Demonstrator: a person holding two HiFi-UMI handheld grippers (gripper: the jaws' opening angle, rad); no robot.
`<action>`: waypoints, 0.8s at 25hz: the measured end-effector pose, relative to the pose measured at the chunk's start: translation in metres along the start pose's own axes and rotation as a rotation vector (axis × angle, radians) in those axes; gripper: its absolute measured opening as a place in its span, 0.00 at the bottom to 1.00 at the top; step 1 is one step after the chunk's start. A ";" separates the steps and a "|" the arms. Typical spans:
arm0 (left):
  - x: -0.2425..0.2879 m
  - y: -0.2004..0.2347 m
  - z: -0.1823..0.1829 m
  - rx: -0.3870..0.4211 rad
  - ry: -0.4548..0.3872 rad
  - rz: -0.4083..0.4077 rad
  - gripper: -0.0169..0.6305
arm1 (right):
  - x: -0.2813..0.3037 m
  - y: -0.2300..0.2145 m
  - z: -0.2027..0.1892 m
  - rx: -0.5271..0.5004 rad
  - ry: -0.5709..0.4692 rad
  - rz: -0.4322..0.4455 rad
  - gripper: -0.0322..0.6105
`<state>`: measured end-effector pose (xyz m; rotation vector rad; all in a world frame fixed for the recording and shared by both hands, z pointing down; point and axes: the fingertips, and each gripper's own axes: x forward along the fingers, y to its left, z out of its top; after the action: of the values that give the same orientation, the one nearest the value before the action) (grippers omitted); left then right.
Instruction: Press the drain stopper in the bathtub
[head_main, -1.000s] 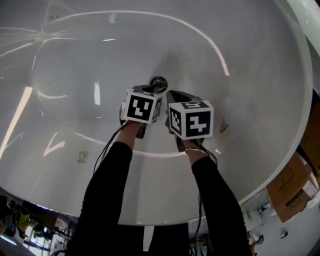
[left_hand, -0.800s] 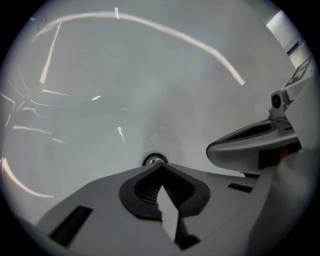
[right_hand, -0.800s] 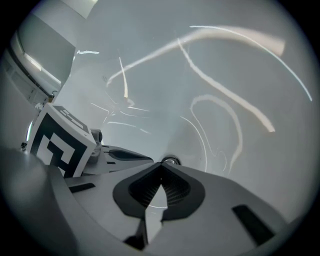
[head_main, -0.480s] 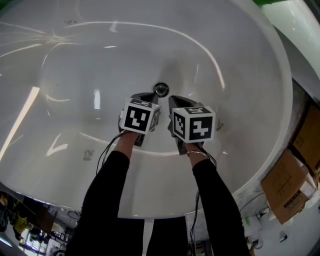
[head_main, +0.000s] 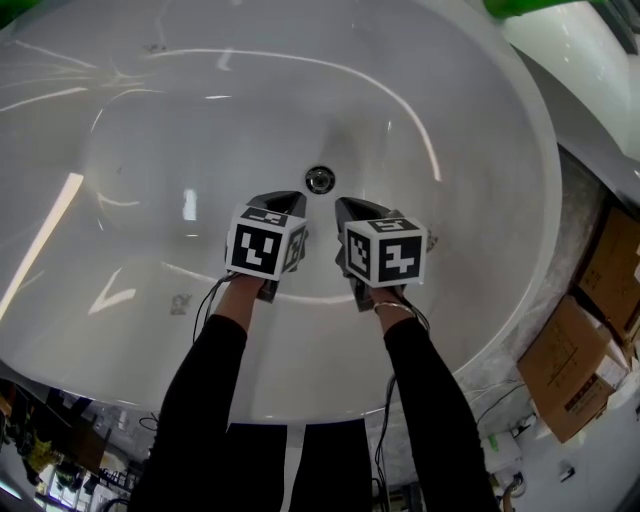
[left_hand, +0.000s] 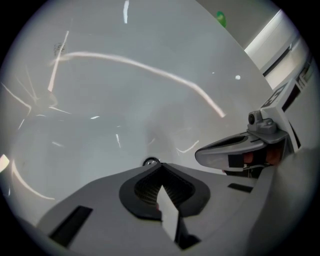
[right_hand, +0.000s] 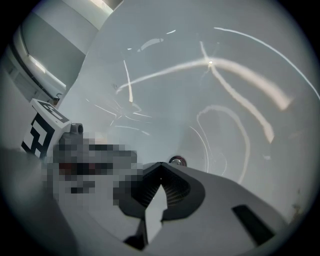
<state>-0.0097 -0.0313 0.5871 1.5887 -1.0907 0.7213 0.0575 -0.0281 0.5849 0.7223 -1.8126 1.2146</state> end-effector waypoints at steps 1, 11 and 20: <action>-0.003 -0.001 0.000 -0.003 -0.004 -0.002 0.04 | -0.002 0.001 0.000 0.003 -0.001 0.001 0.05; -0.030 -0.012 0.000 -0.001 -0.013 -0.015 0.04 | -0.027 0.008 0.000 0.024 -0.019 -0.017 0.05; -0.050 -0.023 0.006 0.018 -0.036 -0.044 0.04 | -0.039 0.010 -0.007 0.012 -0.019 -0.026 0.05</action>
<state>-0.0093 -0.0213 0.5320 1.6417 -1.0744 0.6775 0.0713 -0.0175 0.5484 0.7641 -1.8078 1.2060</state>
